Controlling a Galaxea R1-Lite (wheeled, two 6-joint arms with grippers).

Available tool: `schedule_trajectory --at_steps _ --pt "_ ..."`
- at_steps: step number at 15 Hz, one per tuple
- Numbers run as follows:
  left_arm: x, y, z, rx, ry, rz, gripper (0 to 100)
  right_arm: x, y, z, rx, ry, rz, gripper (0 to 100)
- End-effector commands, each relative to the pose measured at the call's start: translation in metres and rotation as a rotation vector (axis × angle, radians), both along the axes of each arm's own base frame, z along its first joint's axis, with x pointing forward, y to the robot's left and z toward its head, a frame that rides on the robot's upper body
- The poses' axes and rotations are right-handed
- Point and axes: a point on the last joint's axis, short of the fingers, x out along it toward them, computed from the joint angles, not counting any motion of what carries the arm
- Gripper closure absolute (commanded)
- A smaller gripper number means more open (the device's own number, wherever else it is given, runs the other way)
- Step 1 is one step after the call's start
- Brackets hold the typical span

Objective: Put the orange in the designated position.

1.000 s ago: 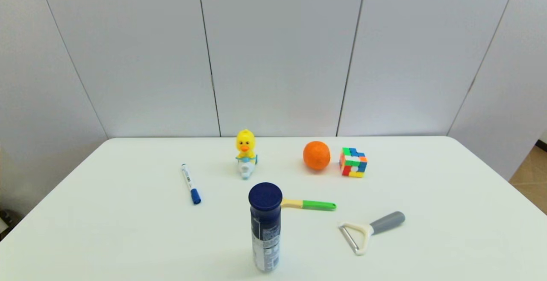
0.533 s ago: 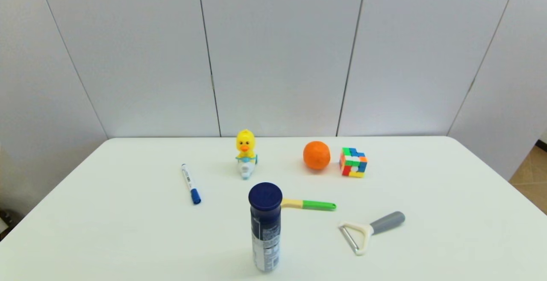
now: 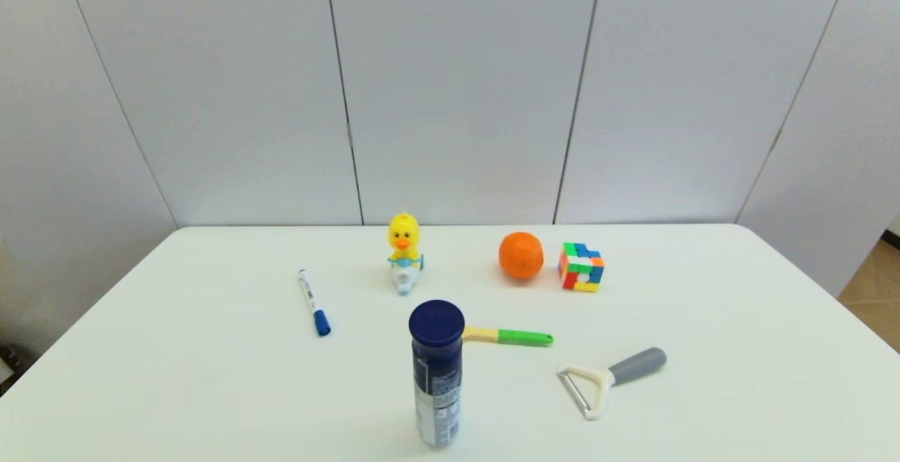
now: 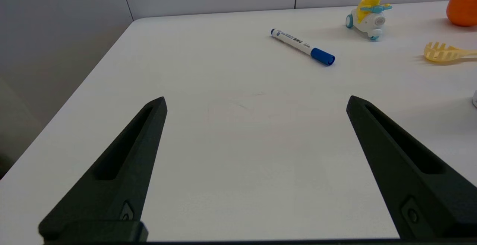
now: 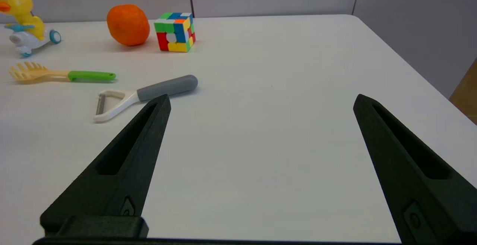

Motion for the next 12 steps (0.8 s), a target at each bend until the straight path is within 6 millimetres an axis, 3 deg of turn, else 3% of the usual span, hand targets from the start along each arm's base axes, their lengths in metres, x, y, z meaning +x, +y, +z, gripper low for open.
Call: schedule_trajectory --at_steps 1,12 --pt "0.0001 0.0 -0.0001 0.001 0.002 -0.001 0 0.0 0.0 0.0002 0.0 0.0 0.0 0" --pt "0.0001 0.0 -0.0001 0.001 0.002 0.001 0 0.0 0.0 0.0002 0.0 0.0 0.0 0"
